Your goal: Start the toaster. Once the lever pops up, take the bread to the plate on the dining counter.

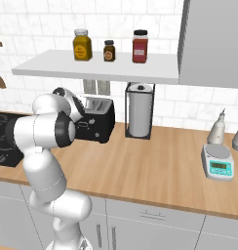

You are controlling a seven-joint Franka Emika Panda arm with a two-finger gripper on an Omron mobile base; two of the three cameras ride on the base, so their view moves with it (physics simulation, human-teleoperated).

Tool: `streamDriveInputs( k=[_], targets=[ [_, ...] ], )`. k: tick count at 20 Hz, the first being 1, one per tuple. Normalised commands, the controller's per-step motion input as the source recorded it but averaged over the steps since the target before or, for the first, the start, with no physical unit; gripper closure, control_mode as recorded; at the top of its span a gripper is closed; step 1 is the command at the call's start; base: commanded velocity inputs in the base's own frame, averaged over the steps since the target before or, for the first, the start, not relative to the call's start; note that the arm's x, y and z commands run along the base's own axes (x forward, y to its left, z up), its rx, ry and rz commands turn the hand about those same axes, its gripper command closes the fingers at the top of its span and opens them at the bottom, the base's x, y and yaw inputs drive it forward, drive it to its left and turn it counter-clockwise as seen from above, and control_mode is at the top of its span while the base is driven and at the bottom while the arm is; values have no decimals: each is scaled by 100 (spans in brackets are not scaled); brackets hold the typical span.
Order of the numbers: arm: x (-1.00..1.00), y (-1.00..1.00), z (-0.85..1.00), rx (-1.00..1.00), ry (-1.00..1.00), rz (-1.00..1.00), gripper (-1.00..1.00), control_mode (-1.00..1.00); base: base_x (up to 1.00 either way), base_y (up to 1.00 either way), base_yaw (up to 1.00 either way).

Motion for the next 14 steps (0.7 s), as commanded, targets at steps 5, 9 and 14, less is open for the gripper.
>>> streamDriveInputs(
  k=[5, 9, 14],
  targets=[
    [0, 0, 0, 0, 0, 0, -100, -100, 0, 0, 0],
    [0, 0, 0, 0, 0, 0, -100, -100, 0, 0, 0],
    [0, 0, 0, 0, 0, 0, -100, -100, 0, 0, 0]
  ],
)
